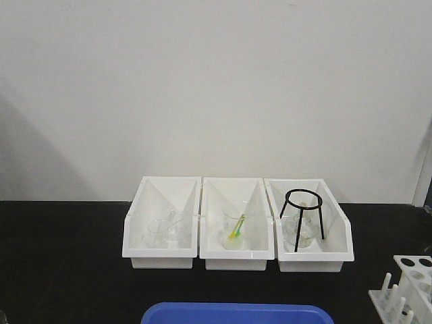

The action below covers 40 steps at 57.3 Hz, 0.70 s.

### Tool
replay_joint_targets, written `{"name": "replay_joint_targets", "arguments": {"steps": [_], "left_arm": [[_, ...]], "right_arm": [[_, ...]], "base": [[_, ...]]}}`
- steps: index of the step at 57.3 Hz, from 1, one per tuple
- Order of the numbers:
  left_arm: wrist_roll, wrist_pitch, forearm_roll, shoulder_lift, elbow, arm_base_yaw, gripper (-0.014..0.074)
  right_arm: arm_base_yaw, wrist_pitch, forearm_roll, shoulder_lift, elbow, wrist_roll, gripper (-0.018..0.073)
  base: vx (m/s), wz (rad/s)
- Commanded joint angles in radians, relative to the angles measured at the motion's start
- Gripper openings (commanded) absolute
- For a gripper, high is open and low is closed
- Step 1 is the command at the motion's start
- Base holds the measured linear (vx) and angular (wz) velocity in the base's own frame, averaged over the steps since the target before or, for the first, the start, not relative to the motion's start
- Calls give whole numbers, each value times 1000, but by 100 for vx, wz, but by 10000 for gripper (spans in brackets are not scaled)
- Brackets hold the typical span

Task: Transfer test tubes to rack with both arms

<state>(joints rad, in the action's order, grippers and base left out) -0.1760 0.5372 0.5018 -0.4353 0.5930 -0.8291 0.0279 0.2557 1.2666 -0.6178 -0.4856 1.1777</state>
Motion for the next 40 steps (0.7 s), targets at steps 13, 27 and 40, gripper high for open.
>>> {"name": "replay_joint_targets", "arguments": {"steps": [13, 27, 40], "left_arm": [[186, -208, -278, -9, -52, 259, -15], [400, -586, -546, 102, -280, 546, -15], [314, -608, -548, 336, -544, 749, -15]], "right_arm": [[4, 21, -9, 1, -31, -2, -7], [4, 21, -9, 1, -31, -2, -7], [4, 21, -9, 1, -31, -2, -7]], "base": [[0, 0], [0, 0], [0, 0]]}}
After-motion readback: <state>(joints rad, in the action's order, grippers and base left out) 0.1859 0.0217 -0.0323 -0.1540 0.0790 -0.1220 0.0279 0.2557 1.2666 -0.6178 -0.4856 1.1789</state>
